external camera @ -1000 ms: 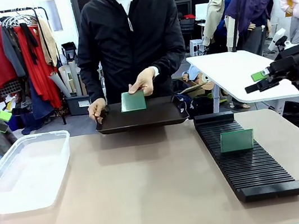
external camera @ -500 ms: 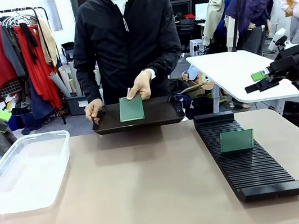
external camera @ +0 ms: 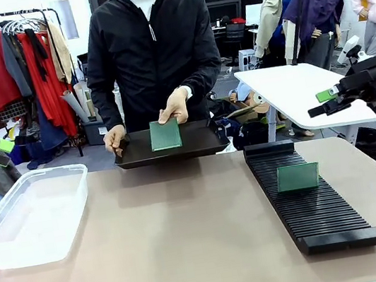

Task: Sort PCBs into racks and boxes based on the side picked up.
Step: Pick up the Blank PCB handed by the Human.

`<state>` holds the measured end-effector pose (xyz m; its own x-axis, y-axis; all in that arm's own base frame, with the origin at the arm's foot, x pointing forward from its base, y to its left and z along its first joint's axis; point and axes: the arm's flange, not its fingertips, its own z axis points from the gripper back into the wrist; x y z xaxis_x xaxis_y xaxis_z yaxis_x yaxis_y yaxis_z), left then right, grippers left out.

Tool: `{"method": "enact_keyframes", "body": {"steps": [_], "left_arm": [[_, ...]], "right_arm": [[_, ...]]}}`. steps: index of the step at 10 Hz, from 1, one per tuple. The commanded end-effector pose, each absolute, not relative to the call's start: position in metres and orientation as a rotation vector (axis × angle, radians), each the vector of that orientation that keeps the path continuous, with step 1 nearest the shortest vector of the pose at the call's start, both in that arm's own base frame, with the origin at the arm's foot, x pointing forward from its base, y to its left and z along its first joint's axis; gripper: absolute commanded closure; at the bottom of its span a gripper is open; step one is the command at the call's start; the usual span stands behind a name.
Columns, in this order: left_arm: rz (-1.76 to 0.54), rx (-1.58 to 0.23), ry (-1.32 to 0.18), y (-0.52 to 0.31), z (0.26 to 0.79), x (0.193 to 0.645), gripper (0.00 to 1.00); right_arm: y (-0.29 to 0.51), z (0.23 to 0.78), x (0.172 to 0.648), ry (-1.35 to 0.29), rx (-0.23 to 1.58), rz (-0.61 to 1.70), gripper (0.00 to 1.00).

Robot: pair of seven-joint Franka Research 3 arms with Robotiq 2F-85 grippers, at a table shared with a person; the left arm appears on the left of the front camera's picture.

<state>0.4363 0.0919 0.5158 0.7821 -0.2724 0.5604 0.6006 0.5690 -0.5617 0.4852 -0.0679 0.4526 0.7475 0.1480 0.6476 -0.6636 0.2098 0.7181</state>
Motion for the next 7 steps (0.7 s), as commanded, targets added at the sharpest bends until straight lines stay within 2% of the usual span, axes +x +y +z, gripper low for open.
{"method": "enact_keyframes", "body": {"steps": [1,7], "left_arm": [[-0.534,-0.822,-0.445,0.092,0.517,0.436,0.00],[-0.530,-0.865,-0.456,0.076,0.501,0.447,0.00]], "right_arm": [[-0.066,0.454,0.487,-0.504,1.227,0.598,0.00],[-0.066,0.454,0.487,-0.504,1.227,0.598,0.00]]}}
